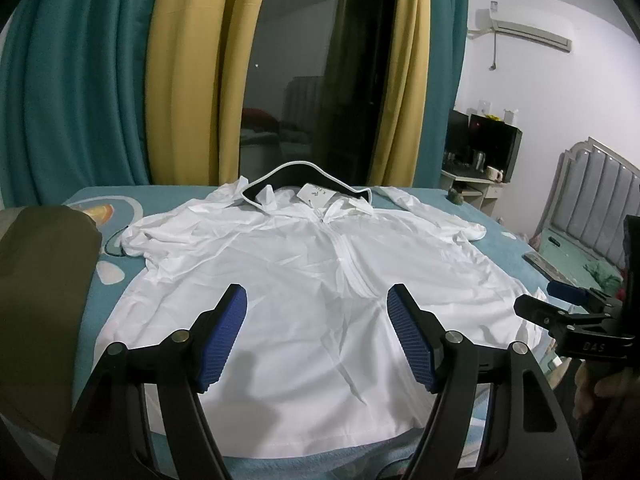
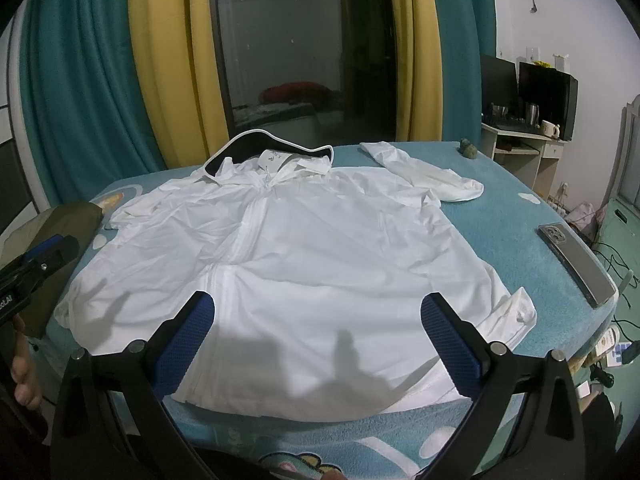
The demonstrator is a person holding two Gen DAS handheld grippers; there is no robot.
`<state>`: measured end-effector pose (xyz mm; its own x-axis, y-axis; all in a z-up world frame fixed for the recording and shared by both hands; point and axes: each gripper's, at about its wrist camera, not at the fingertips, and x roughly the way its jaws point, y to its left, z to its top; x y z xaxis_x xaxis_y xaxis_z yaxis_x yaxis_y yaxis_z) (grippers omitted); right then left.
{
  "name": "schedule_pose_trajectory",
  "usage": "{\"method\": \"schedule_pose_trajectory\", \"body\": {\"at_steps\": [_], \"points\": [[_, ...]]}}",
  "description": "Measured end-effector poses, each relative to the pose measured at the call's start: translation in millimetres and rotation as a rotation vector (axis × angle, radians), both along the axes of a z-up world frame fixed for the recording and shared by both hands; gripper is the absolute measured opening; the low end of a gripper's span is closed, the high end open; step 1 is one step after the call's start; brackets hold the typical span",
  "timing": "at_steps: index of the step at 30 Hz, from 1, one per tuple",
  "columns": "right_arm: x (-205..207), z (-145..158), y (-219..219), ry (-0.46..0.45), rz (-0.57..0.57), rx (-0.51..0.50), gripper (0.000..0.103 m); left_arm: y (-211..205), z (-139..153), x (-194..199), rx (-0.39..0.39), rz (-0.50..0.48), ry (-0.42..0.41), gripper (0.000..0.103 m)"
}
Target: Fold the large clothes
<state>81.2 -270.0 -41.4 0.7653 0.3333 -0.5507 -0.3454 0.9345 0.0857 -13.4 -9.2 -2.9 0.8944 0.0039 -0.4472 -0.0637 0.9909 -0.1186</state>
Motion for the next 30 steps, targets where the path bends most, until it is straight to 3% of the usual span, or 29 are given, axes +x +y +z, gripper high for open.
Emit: {"method": "schedule_pose_trajectory", "body": {"at_steps": [15, 23, 30], "points": [[7.9, -6.2, -2.0, 0.014, -0.005, 0.004, 0.102, -1.0, -2.4, 13.5, -0.025, -0.028, 0.023, 0.076], [53.8, -6.6, -11.4, 0.045, -0.006, -0.032, 0.102, 13.8, -5.1, 69.3, 0.02, -0.03, 0.117, 0.076], [119.4, 2.7, -29.7, 0.043, 0.031, -0.096, 0.102, 38.5, -4.6, 121.9, 0.01, -0.014, 0.145, 0.076]]}}
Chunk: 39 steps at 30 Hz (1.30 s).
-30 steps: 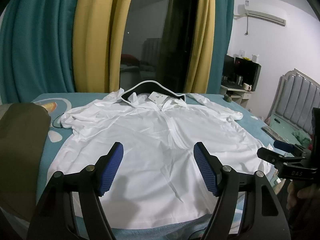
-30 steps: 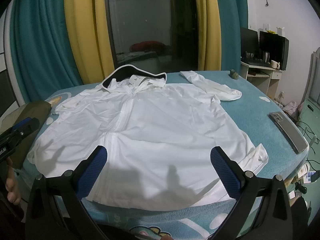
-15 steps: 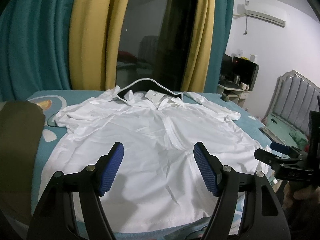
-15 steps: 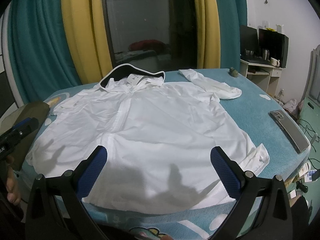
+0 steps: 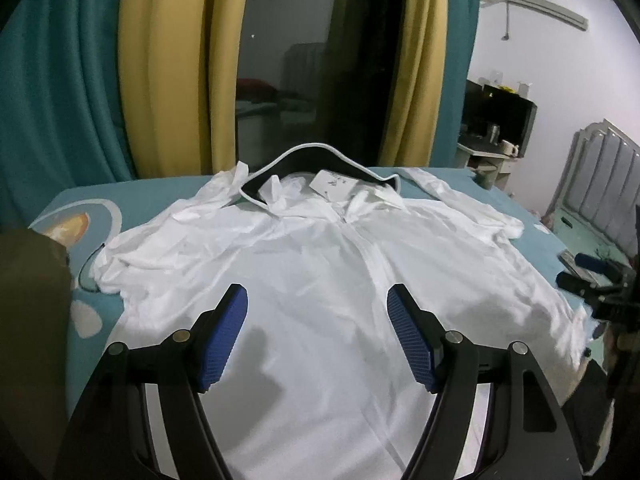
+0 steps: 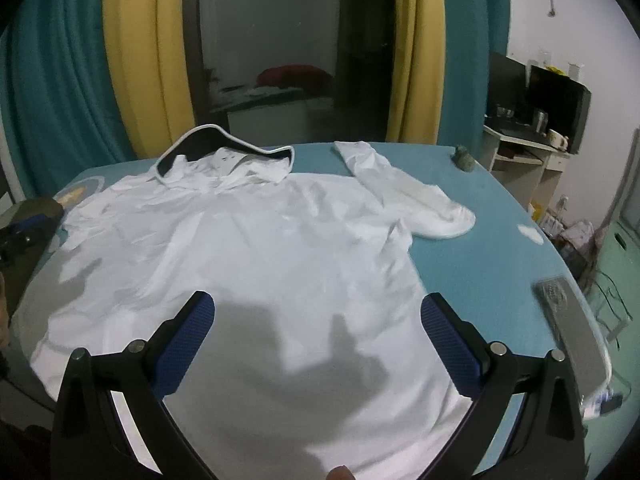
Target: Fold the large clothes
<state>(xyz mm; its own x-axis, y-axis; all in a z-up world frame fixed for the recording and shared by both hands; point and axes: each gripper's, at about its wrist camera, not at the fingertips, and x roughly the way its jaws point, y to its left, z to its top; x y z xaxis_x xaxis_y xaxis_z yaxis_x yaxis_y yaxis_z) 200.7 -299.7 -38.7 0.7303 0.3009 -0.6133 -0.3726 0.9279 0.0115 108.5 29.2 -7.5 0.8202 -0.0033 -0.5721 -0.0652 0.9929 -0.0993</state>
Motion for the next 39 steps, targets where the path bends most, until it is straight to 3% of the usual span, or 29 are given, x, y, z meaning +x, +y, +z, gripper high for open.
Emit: {"method": "schedule_pose_trajectory", "body": {"at_steps": [4, 9, 14, 27, 28, 29, 32, 36, 39], "points": [[50.9, 6.0, -7.6, 0.007, 0.016, -0.058, 0.1, 21.0, -10.6, 35.1, -0.023, 0.025, 0.046, 0.076], [112.3, 6.3, -3.8, 0.04, 0.05, -0.109, 0.088, 47.1, -22.0, 70.2, -0.058, 0.059, 0.084, 0.076], [184.3, -4.0, 2.9, 0.109, 0.068, -0.126, 0.073, 75.5, -29.4, 99.3, -0.05, 0.167, 0.106, 0.076], [319.1, -31.2, 60.0, 0.234, 0.16, -0.157, 0.067, 130.5, -52.9, 131.1, -0.07, 0.306, 0.17, 0.076], [326.5, -35.2, 64.2, 0.247, 0.154, -0.162, 0.06, 131.0, -54.0, 131.4, -0.069, 0.307, 0.172, 0.076], [333.3, -38.8, 66.5, 0.26, 0.151, -0.165, 0.044, 132.1, -54.6, 130.9, -0.067, 0.309, 0.174, 0.076], [341.4, -48.5, 68.3, 0.275, 0.146, -0.186, 0.01, 134.1, -55.1, 128.4, -0.07, 0.311, 0.176, 0.076], [333.4, -30.8, 54.9, 0.247, 0.166, -0.163, 0.004, 135.5, -51.1, 122.6, -0.071, 0.309, 0.17, 0.076], [313.8, 5.7, 35.4, 0.173, 0.152, -0.115, 0.004, 131.7, -44.2, 116.3, -0.07, 0.3, 0.147, 0.076]]}}
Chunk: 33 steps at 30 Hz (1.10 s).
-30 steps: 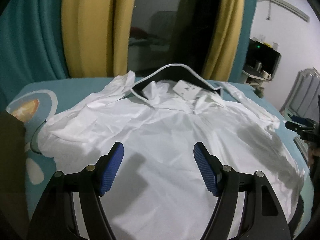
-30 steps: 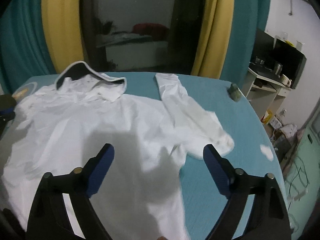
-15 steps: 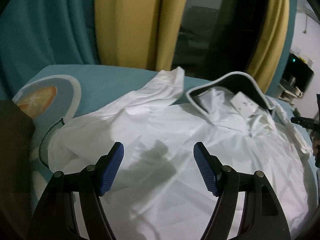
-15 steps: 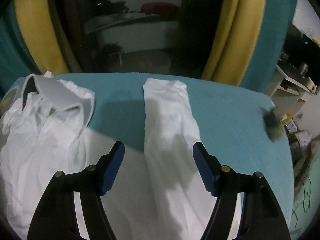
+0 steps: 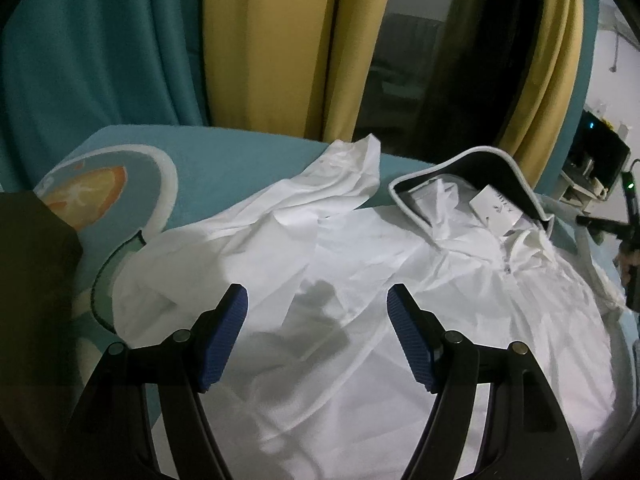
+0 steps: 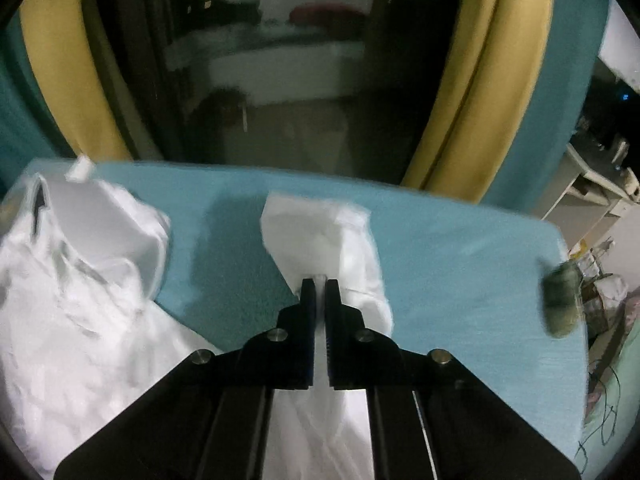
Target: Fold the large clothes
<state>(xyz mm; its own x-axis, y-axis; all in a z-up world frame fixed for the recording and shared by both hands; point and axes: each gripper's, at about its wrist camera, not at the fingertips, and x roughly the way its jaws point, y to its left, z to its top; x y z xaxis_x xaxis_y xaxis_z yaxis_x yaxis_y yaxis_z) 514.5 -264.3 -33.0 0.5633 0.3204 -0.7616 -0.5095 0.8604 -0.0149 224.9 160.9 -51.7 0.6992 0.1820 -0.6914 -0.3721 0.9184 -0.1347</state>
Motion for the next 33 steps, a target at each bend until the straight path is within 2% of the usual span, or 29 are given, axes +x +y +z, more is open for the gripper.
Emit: {"method": "schedule_pose_trajectory", "body": {"at_steps": [6, 9, 15, 22, 25, 27, 28, 29, 31, 33], "points": [[-48.2, 70.8, -21.4, -0.093, 0.038, 0.125, 0.004, -13.1, 16.3, -17.9, 0.006, -0.028, -0.043, 0.076], [-72.7, 95.8, -11.1, -0.109, 0.093, 0.165, 0.004, -16.5, 24.8, -29.6, 0.011, -0.033, -0.065, 0.076], [-115.0, 120.2, 48.8, -0.138, 0.209, 0.192, 0.004, -10.3, 37.1, -56.1, 0.019, -0.016, -0.102, 0.076], [-150.5, 104.2, 139.8, -0.195, 0.268, 0.169, 0.005, 9.5, 40.5, -86.4, 0.011, 0.019, -0.114, 0.076], [-160.6, 78.6, 174.9, -0.152, 0.295, 0.162, 0.005, 20.1, 39.8, -97.4, 0.003, 0.037, -0.119, 0.076], [-162.3, 50.9, 203.4, -0.036, 0.358, 0.131, 0.008, 25.9, 37.9, -102.3, -0.004, 0.044, -0.117, 0.076], [-163.5, 39.0, 212.7, 0.022, 0.393, 0.119, 0.017, 27.5, 37.0, -104.0, -0.006, 0.044, -0.116, 0.076], [-165.6, 26.3, 220.3, 0.075, 0.432, 0.098, 0.039, 29.9, 36.1, -105.9, -0.007, 0.044, -0.116, 0.076], [-169.7, 10.6, 224.9, 0.113, 0.485, 0.046, 0.068, 34.1, 33.7, -108.8, -0.004, 0.044, -0.113, 0.076], [-169.1, 6.8, 221.3, 0.112, 0.497, 0.021, 0.068, 38.5, 29.9, -110.0, 0.0, 0.049, -0.106, 0.076]]}}
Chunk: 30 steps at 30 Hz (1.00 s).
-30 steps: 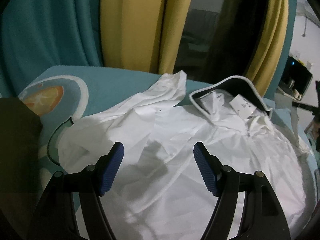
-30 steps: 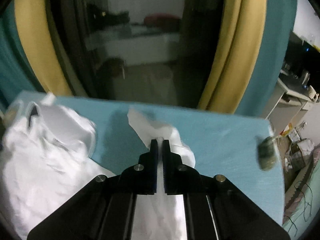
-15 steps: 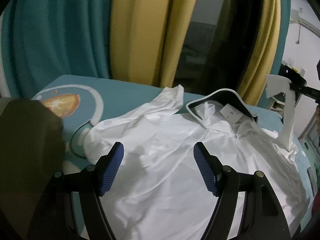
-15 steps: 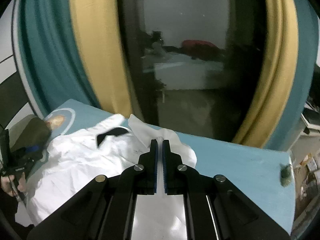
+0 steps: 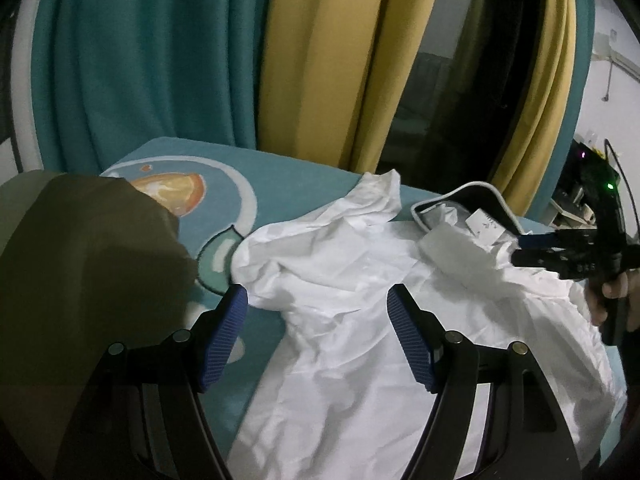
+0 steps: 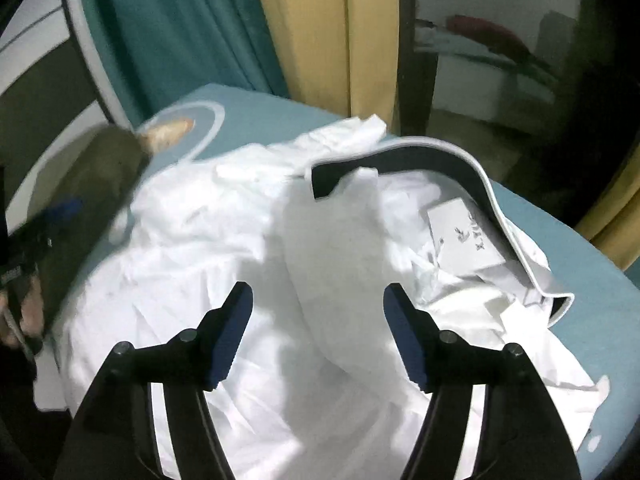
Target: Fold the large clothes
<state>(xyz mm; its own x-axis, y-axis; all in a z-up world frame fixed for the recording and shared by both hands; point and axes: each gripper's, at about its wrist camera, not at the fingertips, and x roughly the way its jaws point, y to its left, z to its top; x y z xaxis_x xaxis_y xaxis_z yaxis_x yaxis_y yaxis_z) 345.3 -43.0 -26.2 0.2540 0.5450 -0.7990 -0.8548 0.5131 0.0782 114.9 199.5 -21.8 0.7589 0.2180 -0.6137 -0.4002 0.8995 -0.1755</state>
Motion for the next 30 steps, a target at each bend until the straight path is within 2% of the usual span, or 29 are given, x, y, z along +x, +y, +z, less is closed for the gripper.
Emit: {"method": "schedule_pose_trajectory", "body": {"at_steps": [5, 8, 12, 14, 19, 22, 23, 24, 26, 30], "points": [[34.1, 15.8, -34.2, -0.052, -0.089, 0.031, 0.068, 9.7, -10.4, 4.8, -0.018, 0.002, 0.013, 0.076], [49.5, 16.5, -34.1, -0.07, -0.127, 0.037, 0.068, 11.4, -16.3, 14.2, -0.028, -0.008, 0.021, 0.076], [53.6, -3.8, -4.9, -0.036, -0.044, 0.002, 0.065, 10.0, -19.8, 24.1, -0.037, -0.026, 0.027, 0.076], [52.4, -19.7, 13.7, -0.03, -0.012, -0.037, 0.059, 7.7, -19.9, 29.1, -0.04, -0.036, 0.03, 0.076], [54.6, -50.4, 45.4, 0.0, -0.037, -0.061, 0.056, 4.1, -22.8, 38.6, -0.035, -0.053, 0.043, 0.076], [49.4, -57.0, 51.8, -0.019, -0.066, -0.065, 0.016, 4.1, -26.4, 44.6, -0.035, -0.058, 0.063, 0.076], [43.0, -53.7, 51.1, -0.065, -0.096, -0.065, 0.008, 4.0, -26.8, 45.9, -0.033, -0.059, 0.066, 0.076], [33.6, -48.1, 50.9, -0.133, -0.116, -0.062, 0.005, 3.8, -26.8, 46.8, -0.03, -0.06, 0.066, 0.076], [11.2, -34.9, 51.3, -0.29, -0.137, -0.067, 0.004, 3.5, -26.8, 48.8, -0.026, -0.06, 0.069, 0.076], [-16.9, -3.0, 48.7, -0.527, -0.182, -0.054, 0.004, 1.3, -25.7, 50.3, -0.022, -0.059, 0.07, 0.076]]}}
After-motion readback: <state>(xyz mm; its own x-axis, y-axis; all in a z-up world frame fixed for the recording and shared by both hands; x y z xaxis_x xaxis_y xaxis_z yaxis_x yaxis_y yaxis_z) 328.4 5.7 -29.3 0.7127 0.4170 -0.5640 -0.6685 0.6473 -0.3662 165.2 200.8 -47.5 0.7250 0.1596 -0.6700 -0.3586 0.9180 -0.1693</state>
